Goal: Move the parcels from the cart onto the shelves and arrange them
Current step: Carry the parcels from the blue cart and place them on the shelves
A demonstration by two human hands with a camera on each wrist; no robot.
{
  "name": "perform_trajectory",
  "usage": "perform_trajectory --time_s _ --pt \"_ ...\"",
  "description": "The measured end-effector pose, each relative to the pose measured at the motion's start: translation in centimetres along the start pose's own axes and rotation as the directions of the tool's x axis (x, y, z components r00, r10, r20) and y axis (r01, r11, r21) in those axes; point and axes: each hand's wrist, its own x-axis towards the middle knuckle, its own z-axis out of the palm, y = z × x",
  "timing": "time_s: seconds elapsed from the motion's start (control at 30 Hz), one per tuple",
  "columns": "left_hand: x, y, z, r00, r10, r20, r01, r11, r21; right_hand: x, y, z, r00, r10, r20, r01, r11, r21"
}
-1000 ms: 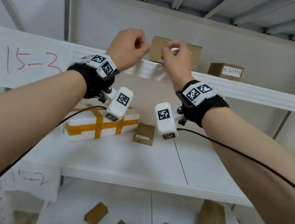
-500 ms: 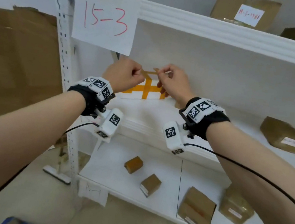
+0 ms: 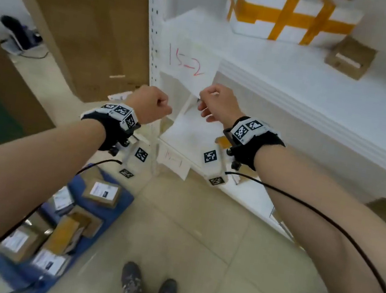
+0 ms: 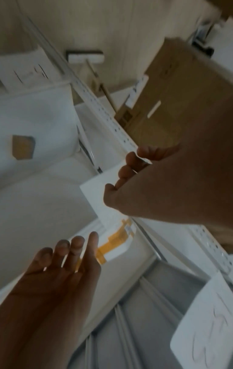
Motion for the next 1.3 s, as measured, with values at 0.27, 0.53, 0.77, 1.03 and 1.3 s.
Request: perform_trajectory --time_s 0.27,0.53,0.77,1.03,1.3 --pt "-5.8 -11.2 7.2 0.961 -0.244 0.135 0.237 0.970 0.060 0.1 7.4 11.7 0.962 0.207 0.176 -0.208 0.978 -0.015" --pt "-9.8 -24.4 12.3 0.830 -0.415 0.372 0.442 0.897 0.014 1.3 13.5 23.6 0.864 0.444 0.238 -0.457 0.890 0.001" --pt "-15.0 -36.9 18.2 0.657 -0.532 0.534 0.556 0.820 0.134 1.1 20.6 36.9 0.733 0.606 0.307 -0.640 0.768 0.011" --pt "-18.3 -49.4 25.4 0.365 -0.854 0.371 0.801 0.491 0.343 0.9 29.1 51.1 0.537 0.738 0.408 -0.818 0.574 0.038" --pt "-22.4 -57.0 33.2 0.375 -0.743 0.554 0.892 0.452 0.004 -0.7 38.2 61.2 0.325 0.844 0.426 -0.923 0.381 -0.049"
